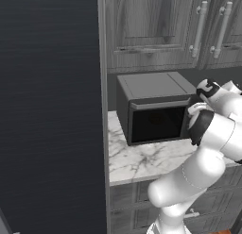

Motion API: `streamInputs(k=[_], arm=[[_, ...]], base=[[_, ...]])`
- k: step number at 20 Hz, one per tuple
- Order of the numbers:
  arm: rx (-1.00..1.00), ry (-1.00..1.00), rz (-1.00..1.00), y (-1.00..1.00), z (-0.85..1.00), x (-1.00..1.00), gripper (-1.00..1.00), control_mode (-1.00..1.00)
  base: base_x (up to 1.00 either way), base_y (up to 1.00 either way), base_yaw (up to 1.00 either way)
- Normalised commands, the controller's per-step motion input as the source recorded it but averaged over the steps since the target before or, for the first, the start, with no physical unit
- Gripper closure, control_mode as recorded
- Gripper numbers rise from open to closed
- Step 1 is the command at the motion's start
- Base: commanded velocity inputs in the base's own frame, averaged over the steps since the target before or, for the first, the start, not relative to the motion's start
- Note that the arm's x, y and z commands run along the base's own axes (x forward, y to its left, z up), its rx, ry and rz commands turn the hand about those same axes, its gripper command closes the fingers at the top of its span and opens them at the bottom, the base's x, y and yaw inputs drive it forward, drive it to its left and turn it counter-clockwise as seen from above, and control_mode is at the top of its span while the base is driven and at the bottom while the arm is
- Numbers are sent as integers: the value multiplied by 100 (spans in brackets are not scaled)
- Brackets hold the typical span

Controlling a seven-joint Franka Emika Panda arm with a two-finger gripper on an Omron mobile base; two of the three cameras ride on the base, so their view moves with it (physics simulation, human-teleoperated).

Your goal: Pick up the bagel from the plate, place it on the toaster oven rack, close the door, and set the timer.

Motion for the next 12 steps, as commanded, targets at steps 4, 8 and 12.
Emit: streamInputs(k=[4,8,12], arm=[[0,0,0,0,-4,18,100,-100],[0,0,0,-8,0,21,100,-100],[5,0,0,-38,0,17,100,-100]], base=[[0,0,0],[0,0,0],[0,0,0]])
